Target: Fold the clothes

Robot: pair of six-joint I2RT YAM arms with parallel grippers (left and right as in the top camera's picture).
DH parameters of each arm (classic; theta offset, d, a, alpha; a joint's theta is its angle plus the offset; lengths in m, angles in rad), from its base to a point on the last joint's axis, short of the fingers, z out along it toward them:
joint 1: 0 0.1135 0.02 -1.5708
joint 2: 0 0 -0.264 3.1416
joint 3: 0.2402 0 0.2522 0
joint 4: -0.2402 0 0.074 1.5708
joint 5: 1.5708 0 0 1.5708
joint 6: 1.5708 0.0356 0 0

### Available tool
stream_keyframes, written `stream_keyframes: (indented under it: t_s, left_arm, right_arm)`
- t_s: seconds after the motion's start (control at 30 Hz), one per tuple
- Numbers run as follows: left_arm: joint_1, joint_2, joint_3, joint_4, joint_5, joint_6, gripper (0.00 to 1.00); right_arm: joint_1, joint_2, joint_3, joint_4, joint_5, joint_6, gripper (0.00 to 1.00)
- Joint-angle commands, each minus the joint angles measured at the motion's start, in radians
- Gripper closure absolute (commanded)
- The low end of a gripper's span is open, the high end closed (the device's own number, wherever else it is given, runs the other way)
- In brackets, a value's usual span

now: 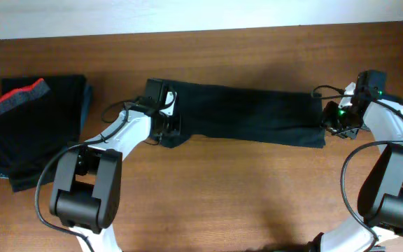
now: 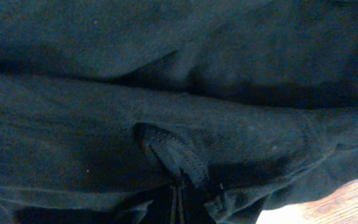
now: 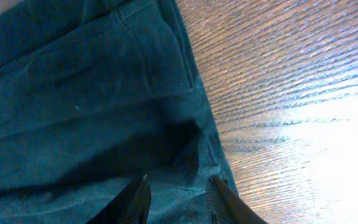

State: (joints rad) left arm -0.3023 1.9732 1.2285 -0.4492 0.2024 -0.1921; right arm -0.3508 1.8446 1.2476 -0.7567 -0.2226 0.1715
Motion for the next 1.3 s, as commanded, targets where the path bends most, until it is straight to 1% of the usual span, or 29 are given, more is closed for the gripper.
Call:
stream_keyframes:
  t_s: [0.0,0.2,0.33,0.47,0.67,0.97,1.1,1.17,1.27]
  left_arm:
    - [0.003,-0.005,0.04,0.004,0.019,-0.002,1.0]
    - [0.004,-0.056,0.085,0.008,0.018,-0.001,0.99]
    - [0.004,-0.064,0.085,0.041,0.008,-0.001,1.0]
    - [0.004,-0.064,0.085,0.153,-0.027,0.026,1.0]
    - [0.004,-0.064,0.085,0.338,-0.027,0.029,0.99]
    - [0.004,-0.064,0.085,0.412,-0.029,0.029,0.99]
    - [0.004,-0.064,0.085,0.373,-0.043,0.028,0.99]
    - [0.001,-0.064,0.085,0.308,-0.042,0.028,0.95]
    - [0.001,-0.064,0.085,0.219,-0.043,0.028,0.93]
  right_arm:
    - [0.003,-0.023,0.02,-0.003,0.011,-0.01,0.66]
    - [0.003,-0.023,0.02,-0.004,0.014,-0.01,0.66]
    - [0.003,-0.023,0.02,-0.007,0.014,-0.01,0.66]
    - [0.003,-0.023,0.02,-0.008,0.017,-0.01,0.66]
    - [0.003,-0.023,0.02,-0.007,0.022,-0.01,0.66]
    - [0.003,-0.023,0.02,-0.007,0.025,-0.01,0.66]
    - [0.003,-0.023,0.02,-0.007,0.025,-0.01,0.66]
    - [0.003,-0.023,0.02,-0.007,0.025,-0.01,0.66]
    - [0.003,-0.023,0.02,-0.007,0.025,-0.01,0.66]
